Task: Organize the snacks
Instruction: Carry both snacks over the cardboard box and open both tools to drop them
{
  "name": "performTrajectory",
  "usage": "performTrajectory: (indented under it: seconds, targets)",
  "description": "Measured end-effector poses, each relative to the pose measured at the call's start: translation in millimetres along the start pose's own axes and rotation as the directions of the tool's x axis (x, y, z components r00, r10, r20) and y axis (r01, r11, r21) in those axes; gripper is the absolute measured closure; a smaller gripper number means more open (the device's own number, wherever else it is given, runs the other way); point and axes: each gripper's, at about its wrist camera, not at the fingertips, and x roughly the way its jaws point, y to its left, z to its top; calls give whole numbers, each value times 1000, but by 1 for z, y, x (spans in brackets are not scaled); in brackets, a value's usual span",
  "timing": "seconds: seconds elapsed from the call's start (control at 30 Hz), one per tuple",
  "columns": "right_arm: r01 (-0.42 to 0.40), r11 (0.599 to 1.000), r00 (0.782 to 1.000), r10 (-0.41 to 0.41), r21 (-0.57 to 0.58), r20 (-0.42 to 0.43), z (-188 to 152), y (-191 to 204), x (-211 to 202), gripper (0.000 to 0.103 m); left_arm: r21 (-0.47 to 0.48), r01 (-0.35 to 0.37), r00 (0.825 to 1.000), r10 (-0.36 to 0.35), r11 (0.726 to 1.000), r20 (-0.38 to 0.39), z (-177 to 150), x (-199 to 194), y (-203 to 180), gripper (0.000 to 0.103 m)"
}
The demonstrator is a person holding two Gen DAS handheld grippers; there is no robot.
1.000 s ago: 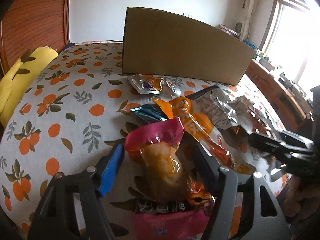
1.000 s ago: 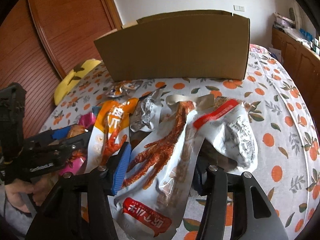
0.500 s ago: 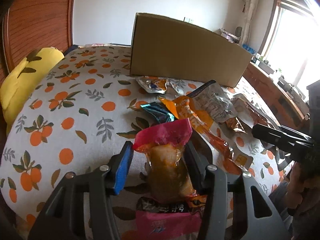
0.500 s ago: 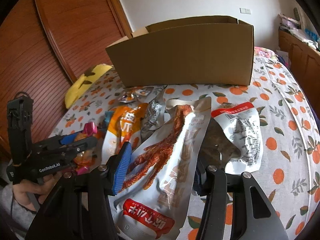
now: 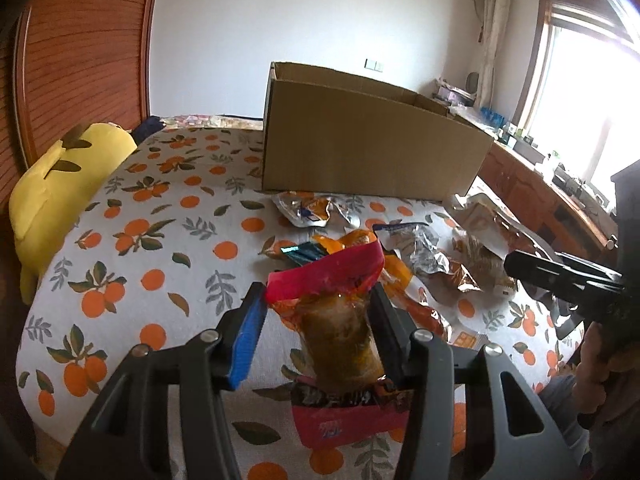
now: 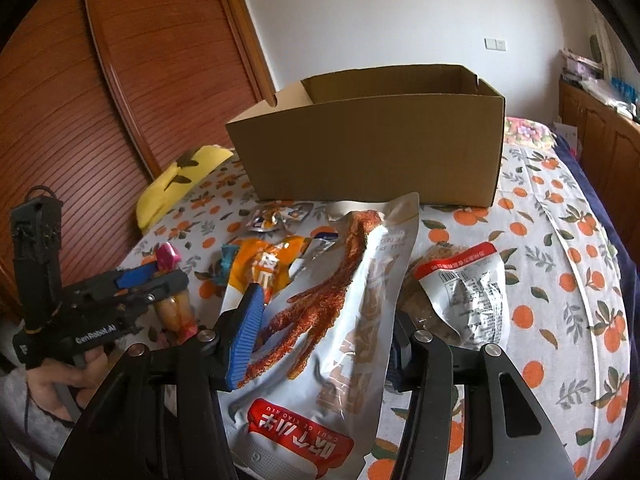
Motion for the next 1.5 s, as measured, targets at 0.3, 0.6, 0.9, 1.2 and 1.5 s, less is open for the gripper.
performTrajectory:
  seconds: [0.3, 0.6, 0.9, 1.2, 1.5]
  targets:
    - [4, 1000, 1000, -4, -8, 25, 2, -3, -7, 50, 11, 7, 996, -8, 1000, 83, 10, -17, -7, 53]
    - [18, 999, 998, -16, -39, 64, 17, -4, -20, 50, 27, 28, 991, -32, 999, 131, 33, -27, -15, 53]
    - [34, 995, 992, -22, -89, 127, 53, -6, -39, 50, 69, 36, 982, -48, 997, 183, 86, -28, -26, 53]
    - [59, 992, 983, -38, -114, 179, 113, -13, -51, 50, 106, 54, 969, -77, 993, 233, 160, -27, -36, 53]
    - [69, 990, 985, -48, -123, 168, 153, -30, -17, 50, 108, 64, 971, -86, 992, 221, 203, 9, -29, 52]
